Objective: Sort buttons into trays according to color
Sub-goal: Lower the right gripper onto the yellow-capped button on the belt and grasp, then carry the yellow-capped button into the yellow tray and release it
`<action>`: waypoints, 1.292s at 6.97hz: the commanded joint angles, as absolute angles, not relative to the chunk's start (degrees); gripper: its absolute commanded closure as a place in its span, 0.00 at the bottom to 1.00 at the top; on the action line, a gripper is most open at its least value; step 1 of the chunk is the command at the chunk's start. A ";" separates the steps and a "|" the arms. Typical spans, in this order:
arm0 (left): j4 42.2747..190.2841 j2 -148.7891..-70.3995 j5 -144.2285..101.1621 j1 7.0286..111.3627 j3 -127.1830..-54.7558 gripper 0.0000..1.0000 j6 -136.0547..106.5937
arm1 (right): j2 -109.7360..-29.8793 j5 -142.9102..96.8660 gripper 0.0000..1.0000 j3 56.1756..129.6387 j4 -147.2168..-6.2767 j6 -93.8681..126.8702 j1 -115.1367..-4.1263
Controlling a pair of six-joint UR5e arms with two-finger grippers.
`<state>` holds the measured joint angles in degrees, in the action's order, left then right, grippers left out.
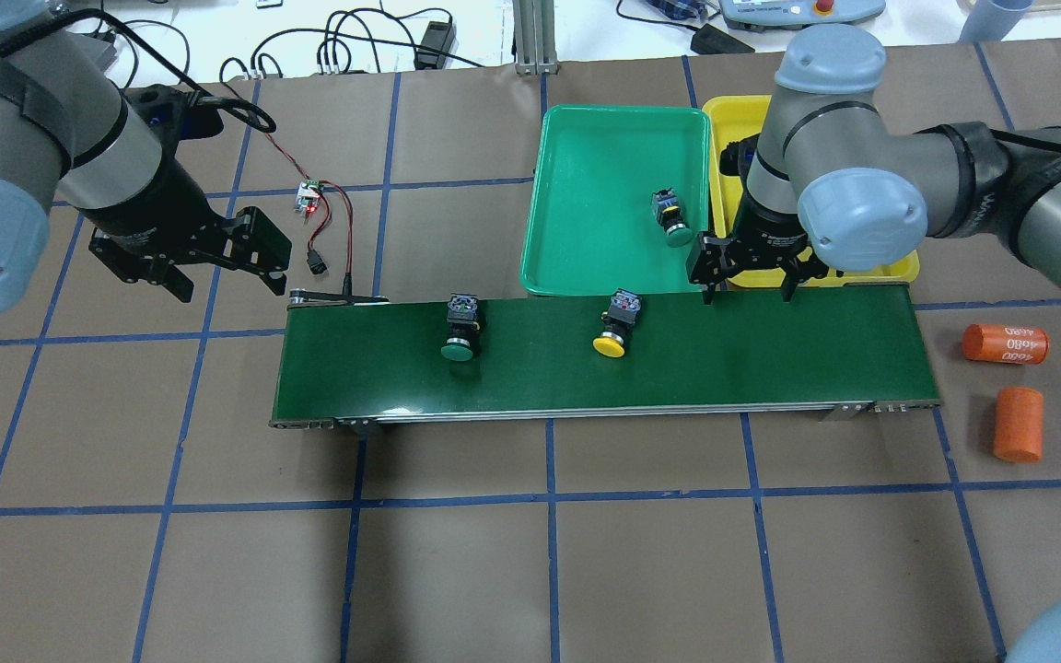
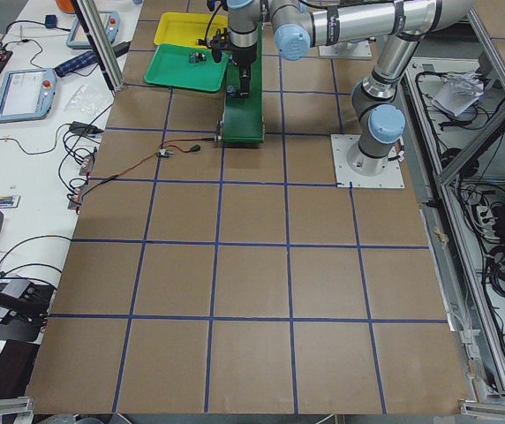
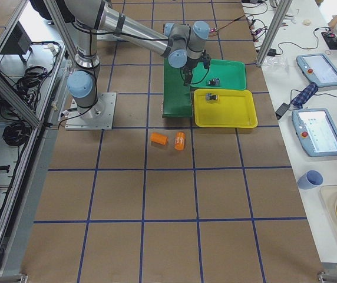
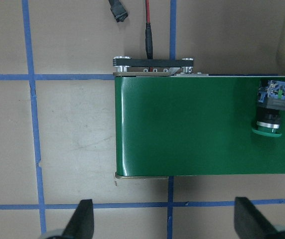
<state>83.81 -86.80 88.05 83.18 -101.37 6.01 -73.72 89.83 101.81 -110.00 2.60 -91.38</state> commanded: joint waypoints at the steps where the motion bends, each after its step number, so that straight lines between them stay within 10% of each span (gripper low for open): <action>1: 83.76 -87.01 88.07 82.97 -101.34 0.00 6.06 | -73.74 88.26 0.00 101.51 -112.57 12.43 -97.35; 7: 83.94 -86.92 87.98 83.06 -101.51 0.00 6.41 | -70.32 88.33 0.06 102.48 -117.07 14.77 -100.02; 9: 84.11 -85.79 88.07 83.06 -102.21 0.00 6.76 | -70.31 89.03 0.59 102.39 -116.64 12.59 -99.50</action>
<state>84.07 -86.67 88.04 83.05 -101.72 6.52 -70.39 88.56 102.38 -116.94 14.23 -99.87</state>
